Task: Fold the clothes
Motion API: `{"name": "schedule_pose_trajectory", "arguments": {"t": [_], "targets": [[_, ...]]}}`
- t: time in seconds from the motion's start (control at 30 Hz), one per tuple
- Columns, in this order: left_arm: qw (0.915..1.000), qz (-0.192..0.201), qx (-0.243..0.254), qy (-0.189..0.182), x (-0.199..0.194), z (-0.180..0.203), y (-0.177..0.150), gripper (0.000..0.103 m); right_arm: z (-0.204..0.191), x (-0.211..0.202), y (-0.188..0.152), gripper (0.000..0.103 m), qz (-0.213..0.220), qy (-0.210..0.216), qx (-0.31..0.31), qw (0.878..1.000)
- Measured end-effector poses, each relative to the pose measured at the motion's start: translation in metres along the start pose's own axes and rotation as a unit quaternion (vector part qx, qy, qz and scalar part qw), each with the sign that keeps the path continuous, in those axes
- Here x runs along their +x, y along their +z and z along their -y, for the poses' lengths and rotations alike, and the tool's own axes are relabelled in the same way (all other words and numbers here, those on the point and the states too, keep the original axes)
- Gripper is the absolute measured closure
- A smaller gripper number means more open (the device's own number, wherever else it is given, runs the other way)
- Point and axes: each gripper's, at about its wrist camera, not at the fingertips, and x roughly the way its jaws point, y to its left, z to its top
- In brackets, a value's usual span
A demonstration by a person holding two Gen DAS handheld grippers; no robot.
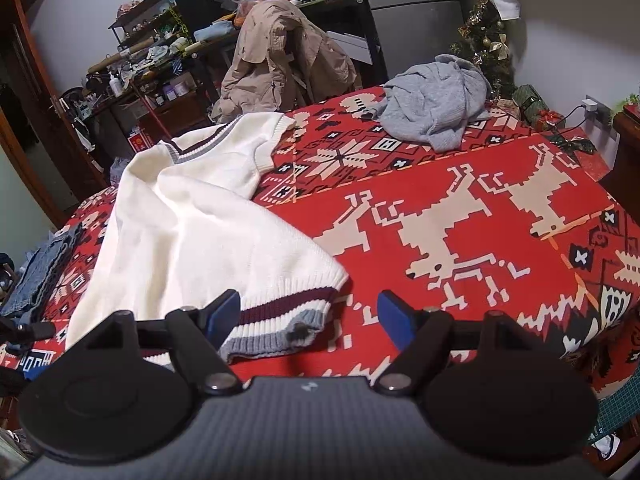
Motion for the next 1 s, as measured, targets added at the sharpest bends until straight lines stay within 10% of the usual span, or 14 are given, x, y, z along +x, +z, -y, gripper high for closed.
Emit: {"name": "schedule_pose_trajectory", "arguments": {"t": [0.3, 0.47, 0.6, 1.0], "targets": [[0.9943, -0.049, -0.067, -0.067, 0.003, -0.017, -0.012, 0.035, 0.005, 0.003, -0.002, 0.024, -0.009, 0.001, 0.013, 1.000], [0.9897, -0.066, -0.086, -0.094, 0.015, -0.018, -0.013, 0.054, 0.008, 0.003, -0.002, 0.024, -0.011, 0.001, 0.019, 1.000], [0.9964, -0.065, -0.035, -0.041, 0.020, -0.004, -0.011, 0.092, 0.011, 0.002, -0.001, 0.024, -0.008, -0.003, 0.022, 1.000], [0.9961, 0.014, 0.074, 0.045, -0.008, 0.020, -0.004, 0.097, 0.030, 0.020, 0.001, 0.064, -0.041, 0.038, 0.108, 0.993]]}}
